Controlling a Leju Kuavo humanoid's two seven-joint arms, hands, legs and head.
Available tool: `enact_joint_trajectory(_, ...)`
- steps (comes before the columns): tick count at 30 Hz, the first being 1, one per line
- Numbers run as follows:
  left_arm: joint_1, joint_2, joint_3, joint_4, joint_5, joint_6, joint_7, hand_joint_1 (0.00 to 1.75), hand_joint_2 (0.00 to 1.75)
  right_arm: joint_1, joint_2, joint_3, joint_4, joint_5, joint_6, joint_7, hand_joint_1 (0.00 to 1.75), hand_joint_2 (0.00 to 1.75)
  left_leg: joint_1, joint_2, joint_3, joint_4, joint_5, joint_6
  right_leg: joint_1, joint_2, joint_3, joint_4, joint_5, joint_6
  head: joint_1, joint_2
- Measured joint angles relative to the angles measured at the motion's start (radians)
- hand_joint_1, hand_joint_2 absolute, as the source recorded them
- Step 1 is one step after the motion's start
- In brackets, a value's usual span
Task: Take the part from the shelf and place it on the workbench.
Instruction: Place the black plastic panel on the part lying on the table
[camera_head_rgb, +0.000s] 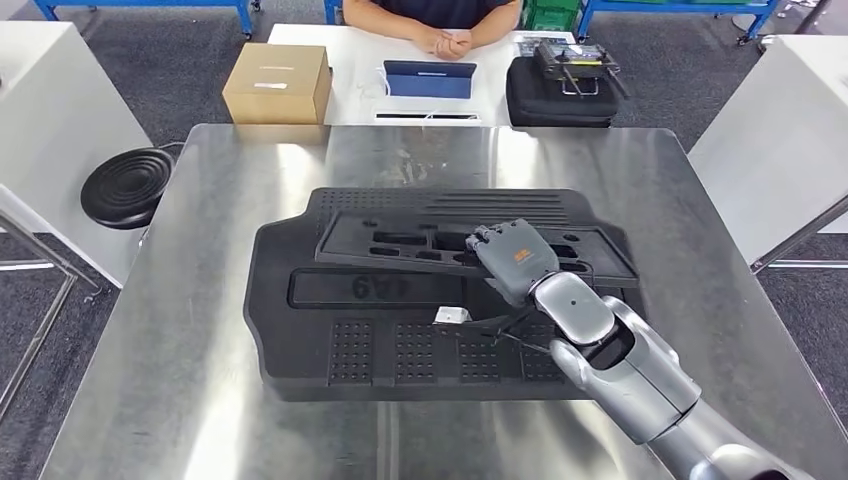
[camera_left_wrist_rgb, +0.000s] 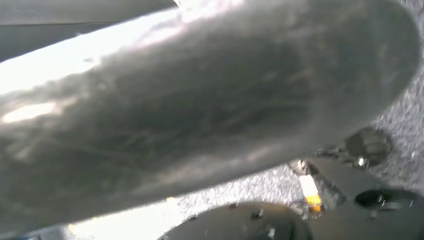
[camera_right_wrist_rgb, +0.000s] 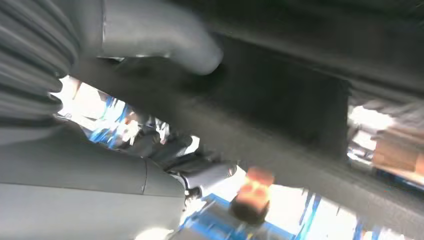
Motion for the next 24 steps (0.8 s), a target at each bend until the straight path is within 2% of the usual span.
enact_joint_trajectory(3, -0.005, 0.000, 0.000, 0.000, -0.001, -0.004, -0.005, 0.00, 0.00, 0.001, 0.013, 0.022, 0.039, -0.028, 0.047, -0.020, 0.00, 0.00, -0.002, -0.010, -0.002, -0.001, -0.005, 0.003, -0.002, -0.001, 0.003, -0.006, -0.001, -0.002, 0.000, 0.000)
enact_joint_trajectory(7, -0.006, 0.000, 0.000, 0.000, -0.003, -0.005, -0.005, 0.00, 0.00, 0.000, 0.033, 0.061, 0.082, -0.065, 0.070, -0.028, 0.00, 0.00, -0.004, -0.012, -0.002, -0.001, -0.009, 0.009, -0.004, -0.001, 0.000, -0.013, -0.004, -0.006, 0.000, 0.000)
enact_joint_trajectory(13, -0.006, 0.001, 0.000, 0.000, 0.002, -0.005, -0.004, 0.00, 0.00, -0.008, 0.042, 0.095, 0.115, -0.093, 0.088, -0.034, 0.00, 0.00, -0.004, -0.011, 0.001, -0.001, -0.009, 0.015, -0.003, -0.001, -0.004, -0.015, -0.003, 0.008, 0.000, 0.000)
enact_joint_trajectory(18, -0.005, 0.001, 0.000, 0.000, 0.008, -0.007, -0.005, 0.00, 0.00, -0.012, 0.043, 0.113, 0.122, -0.118, 0.094, -0.036, 0.00, 0.00, -0.003, -0.010, 0.003, -0.001, -0.008, 0.016, -0.002, -0.001, -0.003, -0.013, -0.001, 0.010, 0.000, 0.000)
enact_joint_trajectory(24, -0.004, 0.002, 0.000, 0.000, 0.020, -0.007, -0.016, 0.00, 0.00, -0.019, 0.043, 0.118, 0.074, -0.115, 0.032, 0.002, 0.00, 0.00, -0.010, -0.010, 0.003, 0.002, -0.009, 0.020, -0.007, -0.001, 0.007, -0.012, 0.001, 0.015, -0.001, 0.000)
